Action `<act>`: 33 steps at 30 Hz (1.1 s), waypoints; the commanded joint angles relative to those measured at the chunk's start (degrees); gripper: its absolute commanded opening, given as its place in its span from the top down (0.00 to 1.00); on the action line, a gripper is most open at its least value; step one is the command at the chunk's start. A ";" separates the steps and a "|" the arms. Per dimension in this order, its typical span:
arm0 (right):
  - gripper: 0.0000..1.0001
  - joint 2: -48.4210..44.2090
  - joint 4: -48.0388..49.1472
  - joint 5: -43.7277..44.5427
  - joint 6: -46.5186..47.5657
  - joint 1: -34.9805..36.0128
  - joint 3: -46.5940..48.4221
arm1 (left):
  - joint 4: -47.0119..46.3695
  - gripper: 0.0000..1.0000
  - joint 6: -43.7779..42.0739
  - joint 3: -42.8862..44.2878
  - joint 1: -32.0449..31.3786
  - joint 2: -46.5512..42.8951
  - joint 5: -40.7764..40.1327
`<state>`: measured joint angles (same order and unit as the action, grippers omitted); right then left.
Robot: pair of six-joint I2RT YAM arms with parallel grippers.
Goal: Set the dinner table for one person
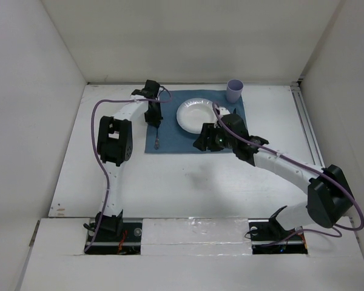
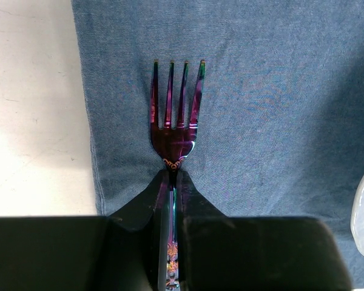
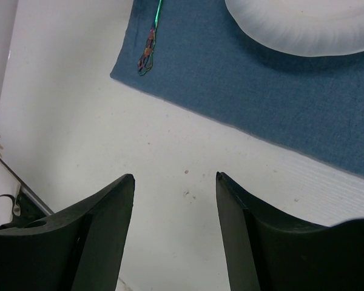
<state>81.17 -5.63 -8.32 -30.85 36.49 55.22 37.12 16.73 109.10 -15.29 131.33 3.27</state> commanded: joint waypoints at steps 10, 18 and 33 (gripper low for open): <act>0.38 0.31 1.67 0.85 1.23 1.65 1.64 | 1.63 0.97 -0.03 -0.30 -0.97 -1.51 -2.21; 0.38 0.84 1.67 1.37 1.23 1.65 1.64 | 2.16 0.41 3.39 -0.29 -1.59 -5.37 -7.83; 0.32 -12.67 -1.11 20.86 1.14 4.03 -2.31 | 0.84 0.00 13.85 -17.32 -1.59 -41.21 -23.03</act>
<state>74.78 -6.22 2.39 -29.95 39.94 53.01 38.11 27.83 95.15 -17.10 99.07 -14.87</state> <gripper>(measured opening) 0.668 0.997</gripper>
